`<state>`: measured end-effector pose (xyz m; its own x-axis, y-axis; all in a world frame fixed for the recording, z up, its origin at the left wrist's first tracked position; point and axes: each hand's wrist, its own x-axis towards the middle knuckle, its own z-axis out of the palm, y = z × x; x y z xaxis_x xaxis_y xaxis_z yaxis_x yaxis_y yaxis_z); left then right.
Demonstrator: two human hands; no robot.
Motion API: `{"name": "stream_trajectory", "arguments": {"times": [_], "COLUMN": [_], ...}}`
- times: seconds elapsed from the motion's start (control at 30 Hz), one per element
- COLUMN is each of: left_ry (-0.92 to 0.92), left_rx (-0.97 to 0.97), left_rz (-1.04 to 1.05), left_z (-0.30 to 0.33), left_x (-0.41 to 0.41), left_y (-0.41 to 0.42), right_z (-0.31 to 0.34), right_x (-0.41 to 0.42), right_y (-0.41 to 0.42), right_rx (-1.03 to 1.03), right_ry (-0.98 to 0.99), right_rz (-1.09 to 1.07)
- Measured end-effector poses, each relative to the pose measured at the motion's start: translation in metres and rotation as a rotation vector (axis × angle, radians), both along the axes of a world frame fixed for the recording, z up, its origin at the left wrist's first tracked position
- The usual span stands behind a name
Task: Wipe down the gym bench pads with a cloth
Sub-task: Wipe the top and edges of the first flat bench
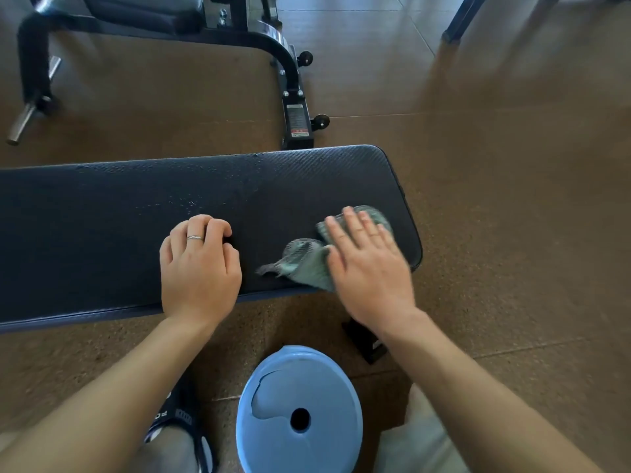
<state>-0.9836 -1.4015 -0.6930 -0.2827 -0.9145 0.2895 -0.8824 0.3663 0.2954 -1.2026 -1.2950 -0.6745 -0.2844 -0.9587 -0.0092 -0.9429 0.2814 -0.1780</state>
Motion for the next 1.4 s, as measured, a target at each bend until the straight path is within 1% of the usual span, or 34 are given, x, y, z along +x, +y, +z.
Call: {"name": "stream_trajectory", "arguments": {"times": [0.1,0.17,0.27,0.33,0.47,0.57,0.63,0.7,0.8,0.87,0.97,1.03,1.1,1.17,1.27,1.33,1.4], "left_ry": [0.004,-0.002,-0.009,-0.011,-0.013,-0.015,-0.023,-0.009,-0.009,-0.007,-0.002,0.016,0.031,0.038,0.036,0.044,0.041], "left_rx": [-0.007,-0.022,-0.029,-0.029,-0.027,-0.030,-0.016,0.006,0.009,0.015,-0.007,-0.021,-0.013,-0.014,-0.027,-0.042,-0.058], "left_rz": [0.008,0.013,0.008,0.009,0.009,0.002,-0.001,-0.011,-0.069,-0.072,-0.080,-0.086,-0.076,-0.061,-0.063,-0.058,-0.043], "left_z": [0.001,0.002,0.002,0.001,0.002,0.002,0.004,0.007,0.010,0.010,0.008,0.008,0.008,0.008,0.008,0.007,0.006], "left_x": [0.000,-0.002,-0.003,-0.002,-0.004,-0.003,-0.004,-0.010,-0.020,-0.023,-0.022,-0.021,-0.021,-0.022,-0.023,-0.024,-0.024], "left_y": [0.001,0.002,0.002,0.002,0.001,0.002,0.001,-0.003,-0.004,-0.005,-0.004,-0.004,-0.005,-0.006,-0.005,-0.005,-0.004], "right_z": [0.008,0.010,0.009,0.005,-0.002,-0.003,0.000,0.002,-0.001,-0.002,-0.007,-0.005,-0.003,-0.002,0.005,0.006,0.003], "right_x": [-0.027,-0.010,0.038,0.054,0.051,0.024,-0.008,-0.035,-0.025,0.012,0.068,0.067,0.038,-0.004,-0.050,-0.041,-0.004], "right_y": [-0.004,-0.011,-0.017,-0.018,-0.017,-0.010,-0.004,0.002,0.001,-0.009,-0.020,-0.029,-0.037,-0.050,-0.069,-0.069,-0.051], "right_rx": [0.101,0.126,0.086,0.068,0.010,-0.014,0.009,0.056,0.045,-0.012,-0.034,-0.032,-0.020,0.003,0.113,0.103,0.066], "right_ry": [-0.009,-0.002,-0.021,-0.018,0.009,0.015,0.024,0.005,-0.004,0.008,-0.035,-0.064,-0.072,-0.050,-0.057,-0.046,-0.037], "right_rz": [-0.181,-0.238,-0.173,-0.109,-0.036,0.018,-0.046,-0.155,-0.286,-0.229,0.030,0.151,0.185,0.075,-0.135,-0.173,-0.090]}}
